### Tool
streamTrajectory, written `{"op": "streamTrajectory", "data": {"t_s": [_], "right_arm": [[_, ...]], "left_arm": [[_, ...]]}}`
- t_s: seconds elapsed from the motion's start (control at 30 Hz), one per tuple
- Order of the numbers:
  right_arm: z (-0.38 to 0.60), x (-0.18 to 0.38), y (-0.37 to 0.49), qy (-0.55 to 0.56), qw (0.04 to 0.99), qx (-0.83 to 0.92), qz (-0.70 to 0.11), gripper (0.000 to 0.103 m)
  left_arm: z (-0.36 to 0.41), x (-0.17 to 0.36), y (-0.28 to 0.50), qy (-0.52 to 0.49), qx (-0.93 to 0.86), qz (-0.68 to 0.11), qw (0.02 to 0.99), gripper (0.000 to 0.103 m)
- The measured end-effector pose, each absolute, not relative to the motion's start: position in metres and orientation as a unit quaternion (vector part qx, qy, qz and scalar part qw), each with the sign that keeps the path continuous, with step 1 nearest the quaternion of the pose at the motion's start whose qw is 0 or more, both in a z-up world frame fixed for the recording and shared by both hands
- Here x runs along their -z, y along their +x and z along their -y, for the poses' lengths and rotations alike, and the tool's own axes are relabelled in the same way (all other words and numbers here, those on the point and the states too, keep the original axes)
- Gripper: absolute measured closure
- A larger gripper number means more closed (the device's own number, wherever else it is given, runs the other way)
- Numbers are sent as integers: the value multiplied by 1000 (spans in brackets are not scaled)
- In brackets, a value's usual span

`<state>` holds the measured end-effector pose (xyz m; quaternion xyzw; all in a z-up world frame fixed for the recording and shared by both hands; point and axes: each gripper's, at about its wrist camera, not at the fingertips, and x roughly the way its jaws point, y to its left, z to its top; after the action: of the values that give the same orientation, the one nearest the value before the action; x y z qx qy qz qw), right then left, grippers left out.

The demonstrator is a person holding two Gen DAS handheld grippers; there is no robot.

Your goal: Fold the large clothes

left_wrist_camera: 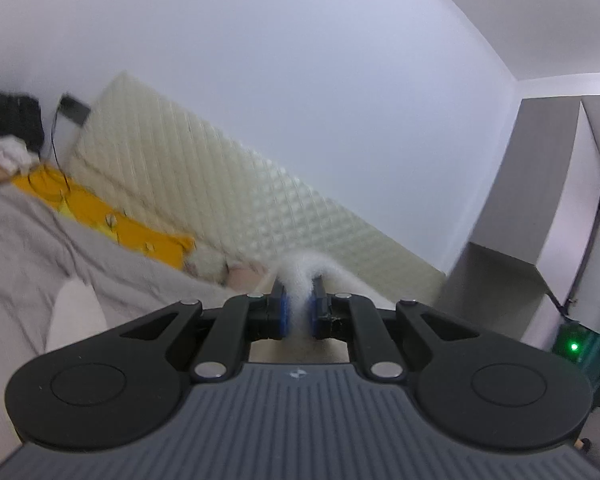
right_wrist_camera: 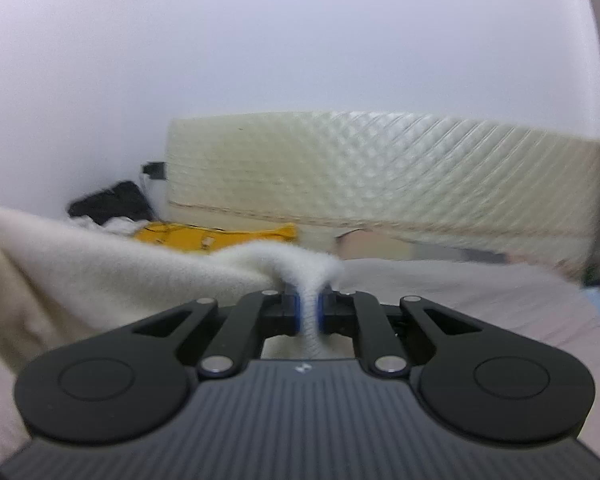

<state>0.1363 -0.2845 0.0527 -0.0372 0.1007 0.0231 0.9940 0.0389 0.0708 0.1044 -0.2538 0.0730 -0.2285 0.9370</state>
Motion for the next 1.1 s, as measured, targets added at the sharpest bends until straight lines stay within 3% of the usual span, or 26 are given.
{"op": "streamTrajectory", "data": {"t_s": [0.3,0.7,0.9,1.1], "right_arm": [[310,46,161,21,978,41,-203,92],[308,171,256,5,950,36,-309,88],[302,181,270,-10,952,40,-302,88],[309,182,267,3,955,42,-294,88]], "left_arm": [[-30,3,91,-250,213,-203,923,91],[-29,114,238,-262,198,-276,903,88],[-42,152,272,-302,211,-288,884,87],[-41,147,269,-294,215,-283,887,87]]}}
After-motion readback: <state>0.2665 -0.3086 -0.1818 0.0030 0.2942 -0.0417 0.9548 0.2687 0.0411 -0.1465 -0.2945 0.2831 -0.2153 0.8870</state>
